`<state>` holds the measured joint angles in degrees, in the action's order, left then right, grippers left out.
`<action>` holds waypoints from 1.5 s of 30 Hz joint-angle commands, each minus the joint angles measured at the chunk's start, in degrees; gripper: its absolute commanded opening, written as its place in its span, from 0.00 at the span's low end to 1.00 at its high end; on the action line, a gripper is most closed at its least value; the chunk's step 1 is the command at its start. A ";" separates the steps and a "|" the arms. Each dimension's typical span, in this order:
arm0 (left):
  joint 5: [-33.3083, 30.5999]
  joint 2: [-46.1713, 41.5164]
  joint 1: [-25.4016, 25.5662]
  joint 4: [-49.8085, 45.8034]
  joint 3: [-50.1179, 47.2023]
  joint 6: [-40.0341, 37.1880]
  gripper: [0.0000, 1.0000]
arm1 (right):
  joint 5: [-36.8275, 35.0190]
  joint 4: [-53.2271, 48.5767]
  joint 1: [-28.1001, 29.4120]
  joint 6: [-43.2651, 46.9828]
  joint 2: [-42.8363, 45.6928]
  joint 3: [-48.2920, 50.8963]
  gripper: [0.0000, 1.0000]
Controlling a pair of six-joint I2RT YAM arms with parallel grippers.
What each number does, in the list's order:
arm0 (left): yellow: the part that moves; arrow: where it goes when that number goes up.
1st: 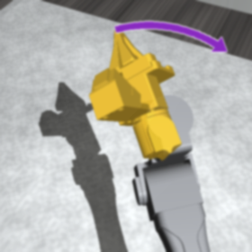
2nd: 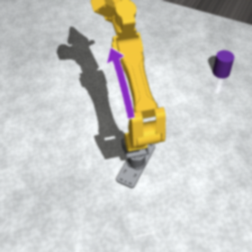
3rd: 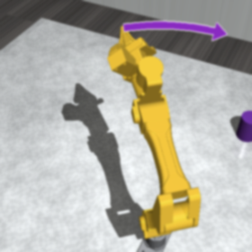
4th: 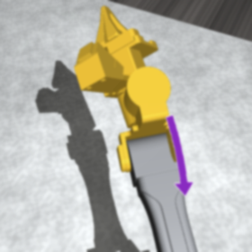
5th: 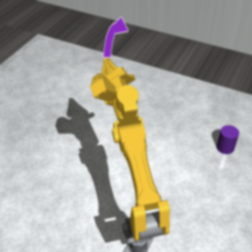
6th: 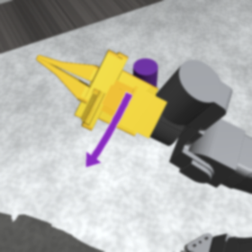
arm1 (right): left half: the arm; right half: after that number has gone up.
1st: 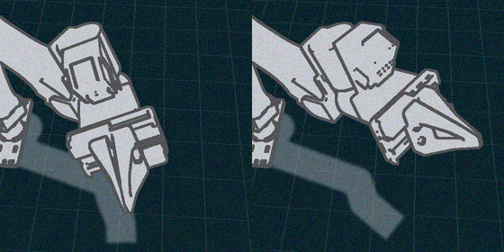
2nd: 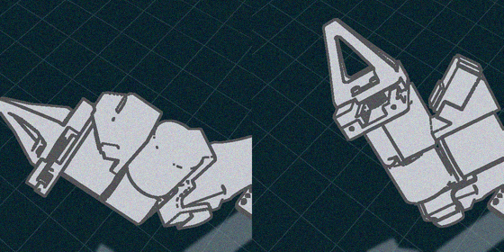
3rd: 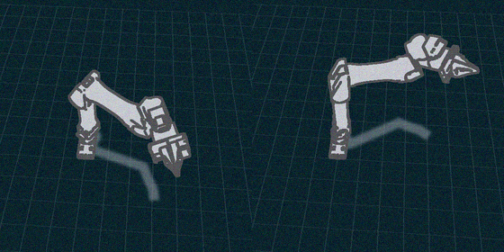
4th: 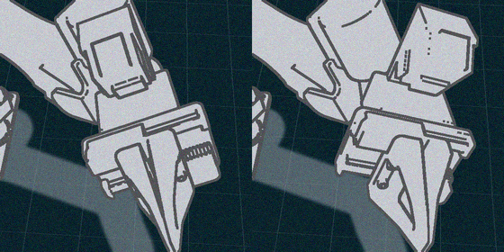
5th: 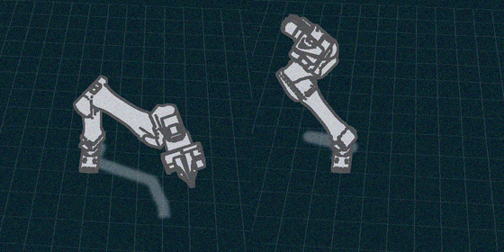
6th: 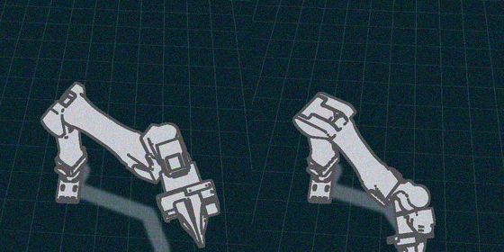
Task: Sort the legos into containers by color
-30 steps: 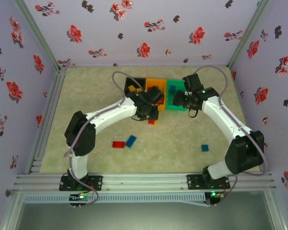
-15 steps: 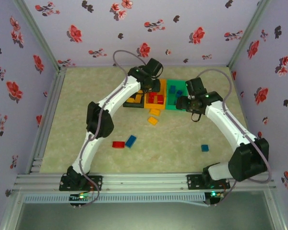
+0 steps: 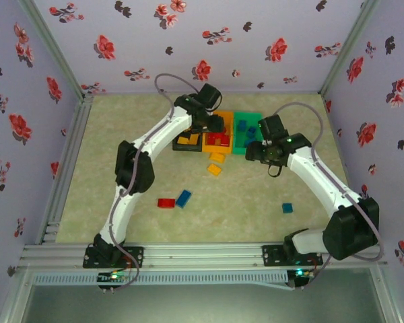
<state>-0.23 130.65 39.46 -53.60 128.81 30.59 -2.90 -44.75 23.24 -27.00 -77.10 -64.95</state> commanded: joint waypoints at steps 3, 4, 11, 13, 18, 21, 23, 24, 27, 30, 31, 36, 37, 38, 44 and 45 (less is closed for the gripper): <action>-1.66 -13.34 -2.05 2.32 -9.95 -0.50 0.63 | 0.79 5.28 10.50 5.03 -0.64 0.39 0.70; -1.84 -15.20 -2.82 2.77 -12.15 0.00 0.63 | 0.75 6.13 12.29 6.11 -0.98 0.43 0.70; -2.14 -27.55 -9.31 4.91 -27.81 2.13 0.64 | 5.25 12.28 23.67 13.45 -7.53 -1.59 0.70; -2.15 -29.50 -10.74 4.74 -29.95 2.27 0.64 | 6.37 12.67 26.24 15.34 -10.36 -3.37 0.70; -2.17 -32.76 -12.85 4.52 -33.76 2.38 0.64 | 9.99 12.26 31.86 20.33 -18.06 -9.43 0.71; -2.16 -33.69 -13.51 4.67 -34.89 3.05 0.64 | 11.81 11.39 35.02 23.38 -22.74 -13.50 0.71; -2.07 -33.90 -13.61 4.74 -35.07 3.21 0.65 | 12.76 10.46 36.79 24.96 -25.72 -16.44 0.71; -2.06 -34.05 -13.55 4.64 -35.16 3.19 0.65 | 12.98 9.92 37.64 25.58 -27.44 -17.76 0.71; -2.10 -34.43 -13.63 4.56 -35.51 3.14 0.65 | 13.35 8.94 39.48 27.03 -31.27 -20.82 0.71; -2.10 -35.02 -13.73 4.56 -36.08 2.92 0.65 | 12.91 7.57 41.33 28.23 -34.66 -23.33 0.72; -2.06 -35.18 -13.88 4.56 -36.27 2.90 0.65 | 12.53 7.13 41.71 28.55 -35.58 -24.14 0.72; -2.10 -35.98 -14.10 4.56 -37.13 2.88 0.65 | 11.01 5.05 43.34 29.51 -40.05 -27.18 0.72; -2.12 -36.12 -14.23 4.56 -37.22 2.80 0.65 | 10.77 4.94 43.48 29.47 -40.58 -27.56 0.72; -2.07 -36.29 -14.27 4.56 -37.33 2.76 0.65 | 10.72 4.79 43.60 29.55 -41.11 -27.89 0.72; -2.07 -37.11 -14.56 4.39 -37.82 2.61 0.65 | 9.18 4.09 43.68 29.69 -43.95 -29.98 0.72; -2.08 -37.16 -14.58 4.30 -37.85 2.54 0.65 | 8.90 3.91 43.72 29.74 -44.48 -30.35 0.72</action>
<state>-1.89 95.70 25.43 -49.08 91.64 32.82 7.75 -38.76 66.72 1.56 -119.85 -92.86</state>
